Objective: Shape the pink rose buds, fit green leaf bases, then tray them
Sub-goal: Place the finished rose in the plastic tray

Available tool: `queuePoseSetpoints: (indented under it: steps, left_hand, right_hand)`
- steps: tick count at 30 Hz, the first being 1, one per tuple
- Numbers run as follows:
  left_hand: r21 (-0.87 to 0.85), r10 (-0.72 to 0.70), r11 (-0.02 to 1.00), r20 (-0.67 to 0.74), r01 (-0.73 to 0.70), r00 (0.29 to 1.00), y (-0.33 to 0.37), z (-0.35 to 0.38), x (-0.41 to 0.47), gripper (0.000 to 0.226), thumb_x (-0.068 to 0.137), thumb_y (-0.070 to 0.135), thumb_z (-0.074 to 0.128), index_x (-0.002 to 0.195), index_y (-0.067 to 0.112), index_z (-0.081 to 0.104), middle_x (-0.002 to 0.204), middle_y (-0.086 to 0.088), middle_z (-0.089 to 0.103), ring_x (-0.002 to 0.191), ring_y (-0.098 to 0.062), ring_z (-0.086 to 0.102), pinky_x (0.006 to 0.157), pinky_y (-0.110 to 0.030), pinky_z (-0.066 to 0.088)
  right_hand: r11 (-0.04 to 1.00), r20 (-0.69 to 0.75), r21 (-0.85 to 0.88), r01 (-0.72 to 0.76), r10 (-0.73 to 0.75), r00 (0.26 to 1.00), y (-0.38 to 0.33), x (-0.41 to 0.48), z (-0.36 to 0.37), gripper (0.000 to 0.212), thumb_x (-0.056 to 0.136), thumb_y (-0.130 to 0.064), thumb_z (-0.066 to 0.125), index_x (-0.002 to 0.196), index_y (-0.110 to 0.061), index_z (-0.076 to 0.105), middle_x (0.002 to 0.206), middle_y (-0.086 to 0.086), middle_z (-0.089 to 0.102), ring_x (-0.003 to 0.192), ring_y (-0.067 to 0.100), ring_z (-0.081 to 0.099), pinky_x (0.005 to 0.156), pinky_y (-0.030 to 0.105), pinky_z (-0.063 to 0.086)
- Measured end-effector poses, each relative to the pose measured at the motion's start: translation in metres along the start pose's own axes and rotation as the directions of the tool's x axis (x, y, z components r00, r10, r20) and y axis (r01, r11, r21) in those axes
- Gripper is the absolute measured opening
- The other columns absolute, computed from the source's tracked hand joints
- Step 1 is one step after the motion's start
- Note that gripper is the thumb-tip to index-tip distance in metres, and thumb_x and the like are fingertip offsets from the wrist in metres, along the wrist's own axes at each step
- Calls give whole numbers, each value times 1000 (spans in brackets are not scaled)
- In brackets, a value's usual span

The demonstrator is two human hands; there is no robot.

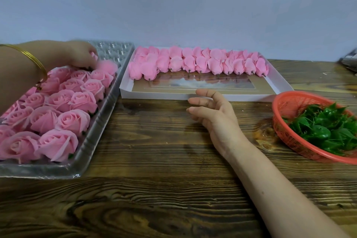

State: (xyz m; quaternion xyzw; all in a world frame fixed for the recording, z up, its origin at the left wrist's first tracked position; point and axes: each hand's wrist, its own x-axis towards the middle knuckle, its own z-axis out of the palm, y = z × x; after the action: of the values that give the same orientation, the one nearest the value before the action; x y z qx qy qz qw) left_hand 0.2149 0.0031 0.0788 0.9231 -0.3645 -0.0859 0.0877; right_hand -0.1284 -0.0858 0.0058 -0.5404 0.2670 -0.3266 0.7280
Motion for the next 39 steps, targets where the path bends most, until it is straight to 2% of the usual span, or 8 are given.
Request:
queuePoseSetpoints:
  steps: [4,9,12,16,25,29,31,39]
  left_hand:
    - [51,33,998,21,-34,999,1,5,-3,34,93,3,54,127,-3,58,127,-28,56,112,-42,55,91,-40,45]
    - [69,44,996,74,-49,996,-3,8,0,31,96,2,51,124,-8,57,119,-28,59,95,-32,54,88,-38,44]
    - [103,39,994,89,-48,995,-7,9,3,28,94,0,51,121,-7,56,120,-29,59,104,-37,56,88,-38,45]
    - [145,70,986,70,-80,995,-10,11,4,5,92,-1,51,91,-2,56,105,-30,63,94,-39,59,84,-42,49]
    - [137,49,988,116,-65,992,-6,14,5,35,93,-6,48,58,-2,50,68,-20,56,69,-33,54,68,-41,45]
    - [182,68,980,74,-80,995,3,7,1,9,90,-6,49,92,-7,57,98,-25,61,88,-35,56,74,-36,43]
    - [213,83,973,41,-90,996,3,4,0,15,89,-2,54,102,-3,62,108,-24,65,93,-34,57,78,-34,44]
    - [257,96,962,-22,-87,995,7,-1,-3,11,84,7,68,93,6,75,94,-15,71,88,-32,62,77,-32,45]
  right_hand:
    - [1000,-2,5,-5,5,1000,0,0,-1,41,79,13,65,108,-15,59,100,9,68,90,22,64,76,28,49]
    - [1000,-6,-2,-8,8,1000,-1,-1,-1,40,79,12,64,108,-16,59,100,9,68,91,25,63,78,32,49]
    - [1000,-12,-4,-11,11,1000,-2,-1,-1,40,79,12,65,109,-15,60,101,10,68,91,26,63,79,34,48]
    - [1000,-12,6,-13,13,1000,-3,-2,-1,39,80,12,63,109,-14,59,99,9,68,90,26,62,79,34,48]
    - [1000,-11,7,-13,13,1000,-4,-2,-1,38,82,12,61,109,-14,59,98,8,68,85,24,63,80,36,48]
    - [1000,-13,5,-4,4,1000,-3,-1,-2,37,82,12,60,108,-14,60,96,7,69,80,22,64,78,35,49]
    - [1000,-15,13,-2,2,1000,-3,-1,-2,37,82,12,60,108,-14,60,96,7,69,80,22,64,77,35,50]
    - [1000,-16,24,-3,3,1000,-3,-2,-2,37,82,13,59,108,-13,60,94,7,68,76,20,64,74,32,49]
